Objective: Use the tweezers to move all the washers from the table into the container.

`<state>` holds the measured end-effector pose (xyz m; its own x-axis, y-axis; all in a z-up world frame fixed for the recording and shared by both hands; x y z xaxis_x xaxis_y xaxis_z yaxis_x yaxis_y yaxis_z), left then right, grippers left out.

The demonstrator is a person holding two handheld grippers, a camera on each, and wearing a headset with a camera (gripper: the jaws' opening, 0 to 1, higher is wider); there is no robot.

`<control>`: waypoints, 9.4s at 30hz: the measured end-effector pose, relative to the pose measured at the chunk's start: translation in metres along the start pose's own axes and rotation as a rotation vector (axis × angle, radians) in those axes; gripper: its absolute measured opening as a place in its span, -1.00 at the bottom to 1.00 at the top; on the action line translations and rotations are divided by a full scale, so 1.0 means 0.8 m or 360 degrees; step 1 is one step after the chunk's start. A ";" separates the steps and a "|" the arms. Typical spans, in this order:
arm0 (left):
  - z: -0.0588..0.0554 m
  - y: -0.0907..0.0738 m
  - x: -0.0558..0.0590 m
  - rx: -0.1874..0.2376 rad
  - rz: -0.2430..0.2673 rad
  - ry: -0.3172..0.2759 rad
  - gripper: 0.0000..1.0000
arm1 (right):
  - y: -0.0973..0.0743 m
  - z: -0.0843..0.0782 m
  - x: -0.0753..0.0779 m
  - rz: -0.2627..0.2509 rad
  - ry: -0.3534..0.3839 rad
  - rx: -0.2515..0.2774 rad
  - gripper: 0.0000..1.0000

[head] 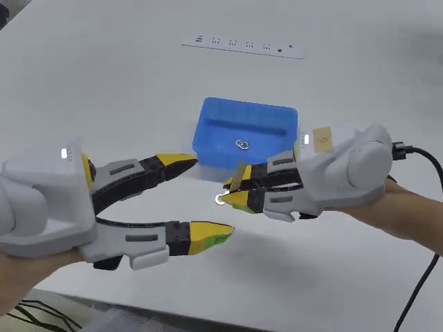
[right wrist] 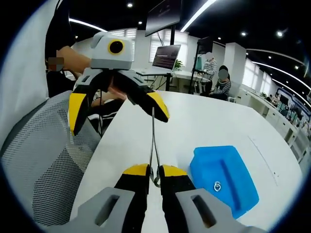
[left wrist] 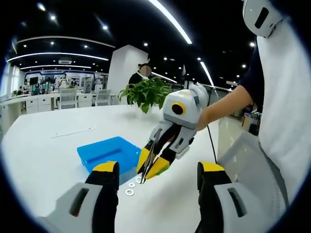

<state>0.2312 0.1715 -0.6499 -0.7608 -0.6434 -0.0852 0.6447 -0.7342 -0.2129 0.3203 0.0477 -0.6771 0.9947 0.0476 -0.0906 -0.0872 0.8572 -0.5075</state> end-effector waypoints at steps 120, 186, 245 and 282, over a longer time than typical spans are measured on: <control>0.070 0.116 -0.106 0.0008 -0.0513 0.0274 -0.82 | -0.013 0.020 0.088 -0.0139 -0.0001 -0.0063 -0.84; -0.003 0.057 -0.060 0.0075 -0.0271 0.0361 -0.91 | -0.096 -0.081 -0.013 -0.0374 0.0473 0.0010 0.55; -0.016 0.060 -0.046 -0.0091 -0.0423 0.0315 -0.91 | 0.016 -0.044 0.006 -0.0050 0.0307 -0.0059 -0.37; -0.007 0.046 -0.041 -0.0084 -0.0255 0.0316 -0.77 | 0.046 -0.030 0.011 0.0028 0.0057 -0.0107 -0.81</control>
<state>0.2799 0.1668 -0.6602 -0.8559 -0.4610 -0.2345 0.5141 -0.8076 -0.2889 0.3245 0.0677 -0.7174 0.9906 0.0431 -0.1300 -0.1094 0.8201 -0.5617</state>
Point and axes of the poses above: the centre of the closed fingertips' face, and the gripper's own axes: y roughly forward along the fingers, x roughly to its right, z roughly out of its top, the point moved 8 cm from there along -y, roughly backward along the fingers, and after that the axes turned 13 degrees about y, right-handed, at the moved point
